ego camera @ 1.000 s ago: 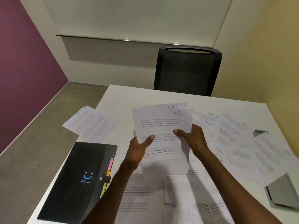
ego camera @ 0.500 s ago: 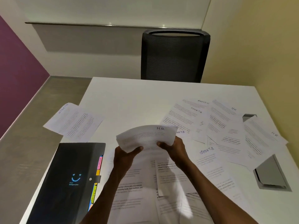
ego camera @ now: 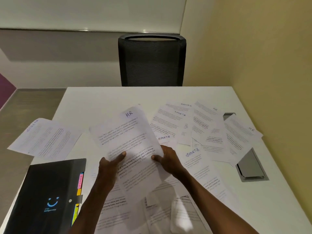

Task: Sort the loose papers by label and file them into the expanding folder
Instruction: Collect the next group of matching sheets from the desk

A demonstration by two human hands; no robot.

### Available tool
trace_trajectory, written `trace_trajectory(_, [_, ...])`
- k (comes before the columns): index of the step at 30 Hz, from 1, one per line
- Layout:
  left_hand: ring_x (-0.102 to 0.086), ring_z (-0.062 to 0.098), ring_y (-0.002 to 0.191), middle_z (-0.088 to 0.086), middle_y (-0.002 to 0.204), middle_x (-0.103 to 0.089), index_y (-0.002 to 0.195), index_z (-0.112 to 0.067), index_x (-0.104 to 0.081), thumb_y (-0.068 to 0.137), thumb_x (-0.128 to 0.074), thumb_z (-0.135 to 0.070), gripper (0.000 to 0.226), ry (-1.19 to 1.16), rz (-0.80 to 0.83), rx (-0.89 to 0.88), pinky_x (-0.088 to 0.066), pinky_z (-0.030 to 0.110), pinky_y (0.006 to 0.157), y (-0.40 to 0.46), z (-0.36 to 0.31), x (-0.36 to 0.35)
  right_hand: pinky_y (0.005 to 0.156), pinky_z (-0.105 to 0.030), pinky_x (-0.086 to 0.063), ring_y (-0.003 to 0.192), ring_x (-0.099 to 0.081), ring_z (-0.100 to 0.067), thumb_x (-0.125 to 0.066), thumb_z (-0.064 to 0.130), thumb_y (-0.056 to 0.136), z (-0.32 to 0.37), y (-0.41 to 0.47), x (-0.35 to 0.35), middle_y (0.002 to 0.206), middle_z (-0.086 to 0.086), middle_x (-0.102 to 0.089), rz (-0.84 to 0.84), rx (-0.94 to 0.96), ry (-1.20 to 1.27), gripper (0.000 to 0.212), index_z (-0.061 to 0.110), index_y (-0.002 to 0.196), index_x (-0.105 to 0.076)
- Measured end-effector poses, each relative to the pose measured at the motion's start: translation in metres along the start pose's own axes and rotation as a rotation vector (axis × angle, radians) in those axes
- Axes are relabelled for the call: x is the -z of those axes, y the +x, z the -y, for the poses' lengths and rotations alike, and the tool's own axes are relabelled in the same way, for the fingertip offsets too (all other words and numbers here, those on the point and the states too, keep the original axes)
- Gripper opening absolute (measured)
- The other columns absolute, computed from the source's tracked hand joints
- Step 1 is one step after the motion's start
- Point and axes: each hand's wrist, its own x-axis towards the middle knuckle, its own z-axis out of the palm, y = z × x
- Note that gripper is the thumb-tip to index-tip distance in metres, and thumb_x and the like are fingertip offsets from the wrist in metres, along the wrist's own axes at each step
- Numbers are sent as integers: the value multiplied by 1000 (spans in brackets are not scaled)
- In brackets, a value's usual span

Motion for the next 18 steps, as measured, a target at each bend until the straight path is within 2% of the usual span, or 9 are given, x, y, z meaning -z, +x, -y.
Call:
trace_trajectory(3, [-73,38,78,21,92,-73,111,4,-61,81,-79,-18,41,-114,119,98,-61,38,59,-12,11,-6,80,-39,-53,85,-63,-19,-68,38,84,-16,-2,3,94,2,-68,34,-98,26,23,16,89,-64])
trace_trajectory(5, [-73,40,89,21,102,-73,117,2,-62,88,-71,-9,32,-94,96,118,-62,43,68,-16,21,-9,76,-36,-49,82,-60,-18,-62,42,89,-30,0,8,88,2,-65,30,-141,3,29,16,77,-59])
trace_trajectory(6, [-72,39,92,19,103,-74,118,-1,-62,89,-69,-7,30,-72,51,120,-61,45,72,-15,27,-8,80,-34,-47,89,-62,-19,-58,44,92,-38,2,11,93,1,-66,1,-142,-31,29,18,81,-61])
trace_trajectory(8, [-72,35,94,14,103,-75,121,-5,-63,86,-74,-11,37,-29,-48,136,-59,47,82,-14,34,-8,93,-35,-47,112,-61,-23,-51,46,96,-56,10,19,119,-1,-67,-41,-122,-136,36,17,110,-65])
trace_trajectory(9, [-71,31,87,12,98,-75,120,-4,-63,83,-78,-16,42,-5,-81,150,-59,44,81,-15,34,-9,100,-38,-44,123,-55,-25,-48,47,97,-63,16,24,133,-3,-60,-24,-111,-219,45,15,126,-59])
trace_trajectory(11, [-55,16,55,5,66,-61,112,-2,-60,80,-82,-21,44,42,-141,168,-53,26,57,-14,38,-8,111,-46,-34,139,-36,-29,-41,50,98,-73,31,31,154,-7,-37,41,-87,-440,58,14,145,-40])
trace_trajectory(13, [-38,10,48,2,59,-47,107,-6,-51,83,-80,-20,40,44,-183,181,-39,17,44,-14,44,-5,116,-52,-21,148,-16,-29,-34,54,99,-82,46,35,162,-7,-14,146,-78,-630,65,17,152,-26])
trace_trajectory(15, [-46,13,64,4,77,-56,118,-9,-53,79,-83,-22,52,13,-174,181,-43,20,53,-15,50,-5,118,-53,-9,151,-2,-27,-28,57,99,-92,53,33,164,-4,0,299,-98,-725,68,18,154,-17])
trace_trajectory(18, [-64,24,98,6,112,-68,136,-11,-54,79,-82,-16,63,-14,-147,159,-52,40,87,-21,52,-13,120,-52,-4,151,4,-25,-27,54,101,-104,46,24,164,-2,8,438,-36,-776,67,19,155,-11])
